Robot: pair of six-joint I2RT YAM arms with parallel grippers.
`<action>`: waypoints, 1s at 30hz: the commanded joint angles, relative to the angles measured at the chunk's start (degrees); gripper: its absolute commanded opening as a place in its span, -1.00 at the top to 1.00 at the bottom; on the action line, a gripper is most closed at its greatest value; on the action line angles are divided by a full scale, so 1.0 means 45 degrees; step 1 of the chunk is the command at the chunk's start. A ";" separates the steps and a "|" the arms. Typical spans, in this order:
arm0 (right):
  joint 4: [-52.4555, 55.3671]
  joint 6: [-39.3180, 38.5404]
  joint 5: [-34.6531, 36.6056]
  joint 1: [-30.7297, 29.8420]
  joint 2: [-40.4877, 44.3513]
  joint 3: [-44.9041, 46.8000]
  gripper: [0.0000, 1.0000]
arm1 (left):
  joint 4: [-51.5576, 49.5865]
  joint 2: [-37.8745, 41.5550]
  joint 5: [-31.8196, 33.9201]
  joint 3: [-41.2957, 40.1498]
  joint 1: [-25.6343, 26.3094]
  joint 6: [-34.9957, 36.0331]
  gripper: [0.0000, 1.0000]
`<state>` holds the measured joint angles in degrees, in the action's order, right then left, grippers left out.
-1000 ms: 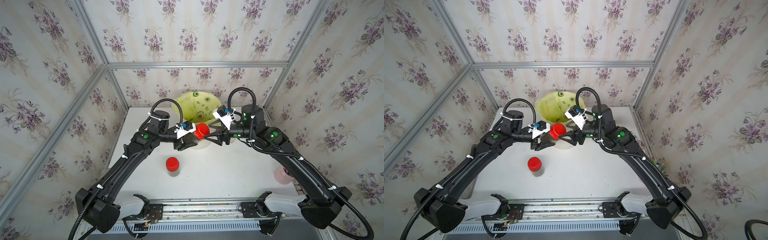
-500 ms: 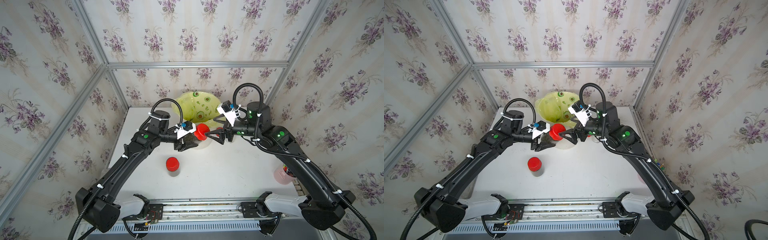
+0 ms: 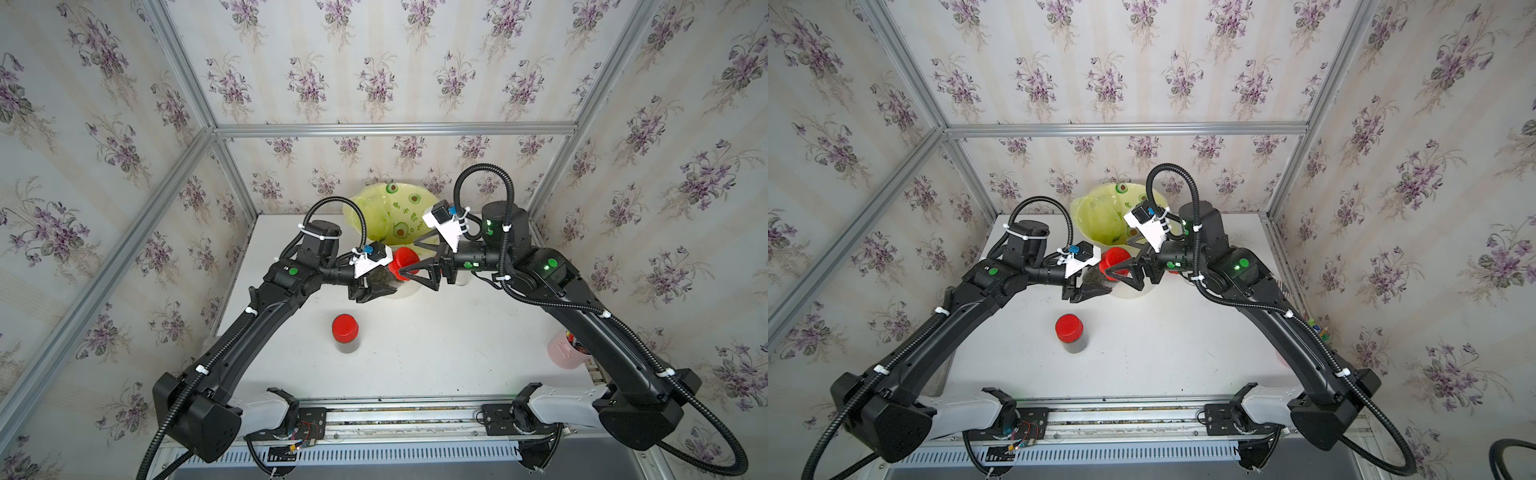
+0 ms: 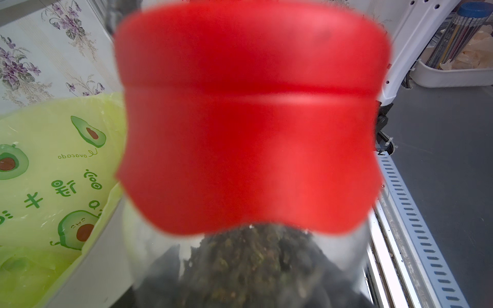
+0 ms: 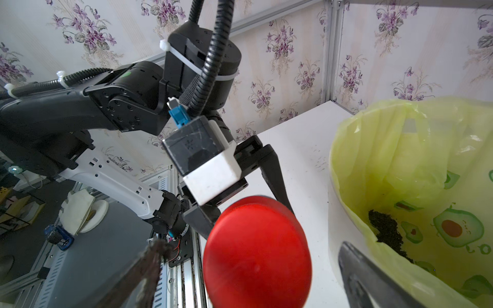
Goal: Empty moldy tea leaves from jars
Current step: Unscrew the lid from the jar.
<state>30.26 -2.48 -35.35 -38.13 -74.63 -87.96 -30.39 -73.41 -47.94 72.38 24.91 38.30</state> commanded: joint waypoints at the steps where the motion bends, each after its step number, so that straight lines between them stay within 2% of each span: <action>1: 0.0414 0.0007 0.0776 -0.0214 -0.0238 -0.0275 -0.98 | 0.0133 -0.0007 -0.0293 0.0127 -0.0010 0.0159 -0.35; 7: 0.0955 0.0004 0.1520 -0.0472 -0.0517 -0.0569 -0.89 | 0.0114 0.0042 -0.0286 0.0149 -0.0007 0.0149 -0.35; 11: 0.1414 -0.0229 0.2161 -0.0648 -0.0624 -0.0673 -0.70 | 0.0118 0.0045 -0.0292 0.0152 -0.0012 0.0150 -0.35; 13: 0.1463 -0.0382 0.2038 -0.0663 -0.0641 -0.0680 -0.60 | 0.0132 0.0045 -0.0330 0.0156 -0.0007 0.0159 -0.35; 18: 0.1459 -0.0770 0.1929 -0.0653 -0.0682 -0.0726 -0.21 | 0.0108 0.0099 -0.0335 0.0155 -0.0007 0.0134 -0.35; 22: 0.1626 -0.1375 0.1634 -0.0658 -0.0854 -0.0857 -0.07 | 0.0057 0.0189 -0.0423 0.0121 -0.0018 0.0195 -0.34; 30: 0.1922 -0.3359 0.0980 -0.0410 -0.0950 -0.0977 0.09 | -0.0050 0.0152 -0.0643 0.0166 -0.0007 0.0257 -0.34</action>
<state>37.76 -11.09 -31.03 -40.66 -78.81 -92.29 -31.57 -73.01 -47.00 72.47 24.82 38.74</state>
